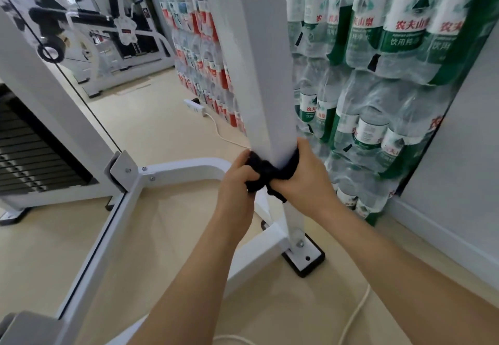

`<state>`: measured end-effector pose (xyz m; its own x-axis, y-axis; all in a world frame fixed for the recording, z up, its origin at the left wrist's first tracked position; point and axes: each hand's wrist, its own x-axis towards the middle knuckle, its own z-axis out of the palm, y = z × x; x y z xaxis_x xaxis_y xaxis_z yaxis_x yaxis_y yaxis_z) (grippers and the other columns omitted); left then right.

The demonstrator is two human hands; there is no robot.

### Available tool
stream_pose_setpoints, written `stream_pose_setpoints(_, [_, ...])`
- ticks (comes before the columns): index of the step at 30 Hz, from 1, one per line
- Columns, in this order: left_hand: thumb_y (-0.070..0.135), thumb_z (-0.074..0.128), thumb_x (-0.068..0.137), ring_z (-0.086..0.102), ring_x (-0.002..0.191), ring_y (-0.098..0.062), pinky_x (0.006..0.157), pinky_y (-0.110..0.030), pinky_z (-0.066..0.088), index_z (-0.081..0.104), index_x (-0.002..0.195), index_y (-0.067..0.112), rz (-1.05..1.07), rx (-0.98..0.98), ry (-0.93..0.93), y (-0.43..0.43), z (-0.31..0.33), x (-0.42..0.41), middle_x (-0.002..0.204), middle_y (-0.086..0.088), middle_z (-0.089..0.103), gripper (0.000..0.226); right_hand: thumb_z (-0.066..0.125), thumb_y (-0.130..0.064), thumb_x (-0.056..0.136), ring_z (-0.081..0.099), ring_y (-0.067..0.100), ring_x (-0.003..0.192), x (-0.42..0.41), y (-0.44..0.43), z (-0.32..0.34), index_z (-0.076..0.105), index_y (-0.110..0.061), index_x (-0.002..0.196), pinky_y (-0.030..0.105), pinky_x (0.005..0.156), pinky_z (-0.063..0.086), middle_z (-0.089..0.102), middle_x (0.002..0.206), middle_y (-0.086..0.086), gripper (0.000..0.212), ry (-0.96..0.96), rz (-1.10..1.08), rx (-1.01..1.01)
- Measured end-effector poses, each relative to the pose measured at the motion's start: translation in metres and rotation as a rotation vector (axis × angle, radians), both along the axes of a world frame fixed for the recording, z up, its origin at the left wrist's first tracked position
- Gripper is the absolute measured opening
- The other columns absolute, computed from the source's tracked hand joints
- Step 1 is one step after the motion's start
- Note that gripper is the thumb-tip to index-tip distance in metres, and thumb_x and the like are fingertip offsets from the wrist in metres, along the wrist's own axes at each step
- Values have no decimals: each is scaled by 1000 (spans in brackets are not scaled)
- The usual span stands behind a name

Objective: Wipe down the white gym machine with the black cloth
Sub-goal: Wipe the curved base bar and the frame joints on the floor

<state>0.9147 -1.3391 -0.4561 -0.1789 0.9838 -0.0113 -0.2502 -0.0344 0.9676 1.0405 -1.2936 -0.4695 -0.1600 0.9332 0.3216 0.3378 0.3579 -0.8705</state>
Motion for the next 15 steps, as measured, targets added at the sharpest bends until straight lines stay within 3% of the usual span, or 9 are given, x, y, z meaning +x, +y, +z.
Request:
stream_pose_setpoints(3, [-4, 41, 52, 57, 113, -29, 88, -30, 47, 55, 126, 5, 61, 165, 194, 16, 8, -6, 121, -17, 62, 76, 76, -16, 67, 59, 17, 93, 0, 5, 44, 40, -23, 134, 31, 69, 52, 59, 111, -2, 77, 83, 49, 249])
stream_pose_setpoints(5, [-11, 38, 60, 58, 113, -23, 86, -29, 51, 51, 133, 8, 110, 139, 318, 24, 5, -2, 125, -16, 61, 76, 80, -12, 66, 61, 13, 86, -5, 8, 38, 43, -22, 130, 32, 65, 53, 61, 102, -3, 74, 182, 78, 177])
stream_pose_setpoints(7, [-19, 33, 74, 62, 103, -12, 76, -18, 51, 51, 135, 10, 126, 92, 378, 27, -10, 3, 120, -12, 64, 70, 85, -14, 62, 64, 9, 80, -10, 9, 13, 45, -26, 121, 37, 66, 56, 63, 96, -8, 71, 227, 35, 48])
stream_pose_setpoints(9, [-20, 32, 84, 64, 89, 0, 70, -12, 50, 53, 130, 8, 118, -6, 431, 31, -35, 6, 112, -7, 67, 58, 86, -15, 59, 63, 6, 83, -10, 13, -18, 44, -31, 112, 31, 66, 55, 63, 96, -10, 69, 226, 11, -14])
stream_pose_setpoints(11, [-15, 34, 87, 66, 93, -4, 77, -18, 53, 54, 127, 10, 94, -88, 476, 37, -67, 2, 111, -7, 68, 52, 88, -13, 58, 61, 0, 81, -9, 15, -42, 43, -35, 108, 20, 62, 50, 61, 92, -18, 70, 242, 1, -65])
stream_pose_setpoints(13, [-9, 35, 87, 64, 105, -20, 88, -30, 55, 52, 130, 16, 19, -150, 553, 42, -92, -2, 113, -6, 67, 52, 88, -12, 58, 61, -2, 82, -6, 14, -65, 43, -37, 111, 19, 62, 51, 61, 91, -27, 73, 239, 9, -118])
stream_pose_setpoints(15, [-11, 38, 91, 59, 108, -10, 91, -18, 50, 45, 135, 16, -42, -196, 638, 44, -114, -1, 118, 5, 61, 52, 86, -9, 58, 61, -3, 85, -3, 14, -88, 43, -36, 114, 21, 65, 53, 60, 92, -31, 76, 233, 28, -172])
